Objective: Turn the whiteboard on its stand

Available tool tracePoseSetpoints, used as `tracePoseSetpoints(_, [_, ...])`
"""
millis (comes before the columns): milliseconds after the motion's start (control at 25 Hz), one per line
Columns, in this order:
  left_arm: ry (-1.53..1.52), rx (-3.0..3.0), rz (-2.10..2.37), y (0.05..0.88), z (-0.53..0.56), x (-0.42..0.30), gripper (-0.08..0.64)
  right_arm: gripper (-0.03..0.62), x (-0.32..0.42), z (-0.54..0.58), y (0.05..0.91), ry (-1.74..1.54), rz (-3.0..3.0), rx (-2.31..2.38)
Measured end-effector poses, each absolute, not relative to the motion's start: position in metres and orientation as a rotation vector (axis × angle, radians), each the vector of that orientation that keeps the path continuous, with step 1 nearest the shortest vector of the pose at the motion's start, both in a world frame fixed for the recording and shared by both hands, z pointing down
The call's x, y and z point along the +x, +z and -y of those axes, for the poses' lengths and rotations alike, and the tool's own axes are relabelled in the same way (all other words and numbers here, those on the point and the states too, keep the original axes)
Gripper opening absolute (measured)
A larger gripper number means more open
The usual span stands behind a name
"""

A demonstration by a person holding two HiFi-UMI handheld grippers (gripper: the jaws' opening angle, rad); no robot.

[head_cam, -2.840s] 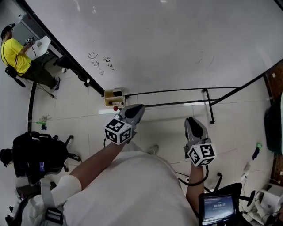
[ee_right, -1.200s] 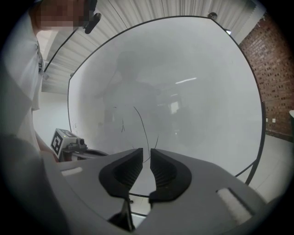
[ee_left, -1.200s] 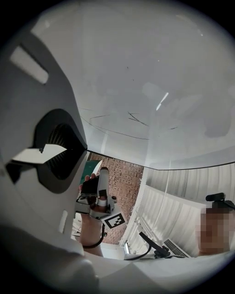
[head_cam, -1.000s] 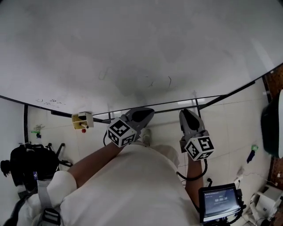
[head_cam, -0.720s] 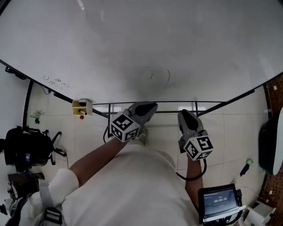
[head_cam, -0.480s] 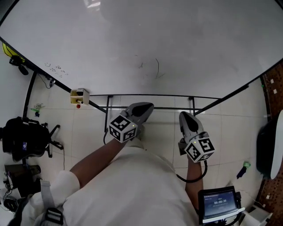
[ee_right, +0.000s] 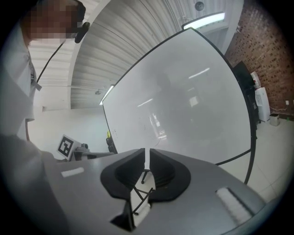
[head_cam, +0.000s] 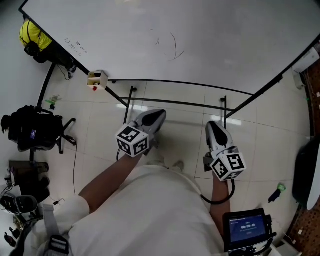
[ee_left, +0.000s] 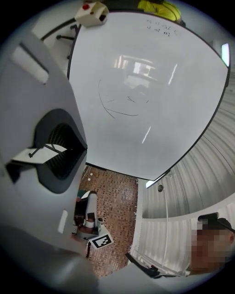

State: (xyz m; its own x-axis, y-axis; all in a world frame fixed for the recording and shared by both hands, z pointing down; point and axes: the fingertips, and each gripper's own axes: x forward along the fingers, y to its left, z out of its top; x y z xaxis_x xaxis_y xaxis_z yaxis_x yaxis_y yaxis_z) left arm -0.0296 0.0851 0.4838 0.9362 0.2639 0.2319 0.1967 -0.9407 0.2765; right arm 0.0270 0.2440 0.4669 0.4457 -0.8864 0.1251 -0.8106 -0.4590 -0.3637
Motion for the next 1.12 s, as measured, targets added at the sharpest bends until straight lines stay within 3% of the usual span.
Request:
tracePoseSetpoints(600, [0.401, 2.874, -0.037, 0.491, -0.028, -0.081, 0.02, 0.055, 0.021, -0.299, 0.487, -0.415, -1.32, -2.699])
tracePoseSetpoints(1120, [0.488, 2.827, -0.076, 0.521, 0.027, -0.119, 0.021, 0.061, -0.008, -0.221, 0.491, -0.436, -1.47, -2.779])
